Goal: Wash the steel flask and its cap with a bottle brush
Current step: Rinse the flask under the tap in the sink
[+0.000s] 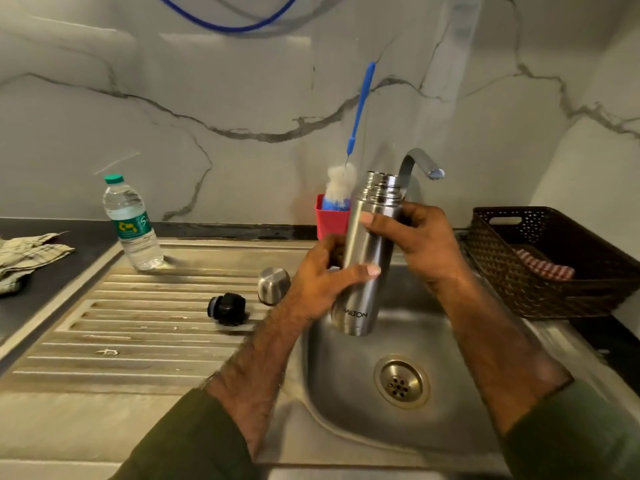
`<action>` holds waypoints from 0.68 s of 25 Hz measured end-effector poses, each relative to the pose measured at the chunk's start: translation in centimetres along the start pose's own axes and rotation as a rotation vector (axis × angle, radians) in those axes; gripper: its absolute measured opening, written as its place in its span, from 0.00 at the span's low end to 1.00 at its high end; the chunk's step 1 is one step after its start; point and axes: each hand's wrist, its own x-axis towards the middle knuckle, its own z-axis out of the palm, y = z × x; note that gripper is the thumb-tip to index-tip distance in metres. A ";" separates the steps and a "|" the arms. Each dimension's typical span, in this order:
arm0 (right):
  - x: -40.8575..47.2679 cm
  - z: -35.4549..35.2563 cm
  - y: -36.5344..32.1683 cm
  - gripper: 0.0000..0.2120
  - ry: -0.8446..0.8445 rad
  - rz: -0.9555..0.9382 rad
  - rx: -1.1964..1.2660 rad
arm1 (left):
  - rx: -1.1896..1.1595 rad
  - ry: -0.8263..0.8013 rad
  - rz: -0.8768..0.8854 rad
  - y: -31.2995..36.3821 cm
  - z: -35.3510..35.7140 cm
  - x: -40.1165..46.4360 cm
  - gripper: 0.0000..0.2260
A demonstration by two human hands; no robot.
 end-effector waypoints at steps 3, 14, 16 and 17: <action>-1.0 -0.8 3.4 0.21 0.093 0.095 0.031 | -0.120 0.248 -0.024 -1.5 0.6 -0.2 0.15; 0.4 -1.5 12.1 0.28 -0.088 0.208 -0.784 | 0.179 0.450 -0.234 -5.4 0.9 1.6 0.10; 0.6 -1.8 12.4 0.29 -0.125 0.237 -0.817 | 0.219 0.420 -0.237 -5.2 1.0 1.5 0.10; 0.7 -1.9 12.7 0.30 -0.140 0.254 -0.814 | 0.235 0.411 -0.239 -5.2 1.0 1.5 0.10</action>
